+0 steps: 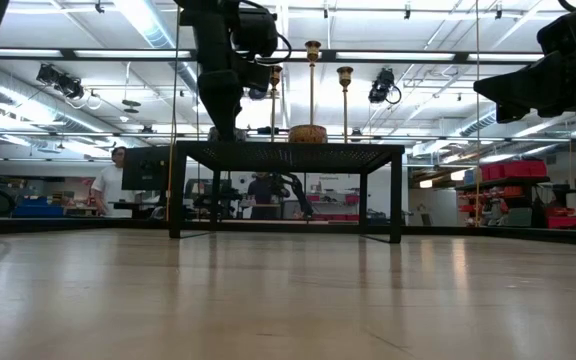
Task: Pick & Place candle stick holders
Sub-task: Adjust the scented candles on the shelf
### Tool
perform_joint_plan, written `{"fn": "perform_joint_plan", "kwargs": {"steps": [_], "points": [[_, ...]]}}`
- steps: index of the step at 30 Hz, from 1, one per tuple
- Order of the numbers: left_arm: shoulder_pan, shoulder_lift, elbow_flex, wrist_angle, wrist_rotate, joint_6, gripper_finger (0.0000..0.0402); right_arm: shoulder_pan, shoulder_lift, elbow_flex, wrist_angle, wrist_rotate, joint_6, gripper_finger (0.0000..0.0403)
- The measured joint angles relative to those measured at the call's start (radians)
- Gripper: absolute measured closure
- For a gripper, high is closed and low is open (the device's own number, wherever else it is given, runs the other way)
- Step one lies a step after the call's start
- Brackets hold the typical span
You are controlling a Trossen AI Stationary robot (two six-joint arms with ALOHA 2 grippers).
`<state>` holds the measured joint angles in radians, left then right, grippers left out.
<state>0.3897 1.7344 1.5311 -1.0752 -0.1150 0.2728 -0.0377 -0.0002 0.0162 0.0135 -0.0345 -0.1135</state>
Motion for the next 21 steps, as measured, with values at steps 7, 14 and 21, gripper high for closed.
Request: {"fn": "perform_joint_plan", "kwargs": {"steps": [7,14,21], "points": [[0.004,0.0,0.0,0.0,-0.015,0.0,0.0099,0.0,0.0,0.0,0.0,0.0,0.0,0.0389],[0.018,0.0,0.0,-0.009,-0.058,-0.001,0.009,0.0,0.0,0.0,0.0,0.0,0.0,0.0389],[0.021,0.0,0.0,-0.012,-0.057,-0.001,0.0084,0.0,0.0,0.0,0.0,0.0,0.0,0.0389]]}}
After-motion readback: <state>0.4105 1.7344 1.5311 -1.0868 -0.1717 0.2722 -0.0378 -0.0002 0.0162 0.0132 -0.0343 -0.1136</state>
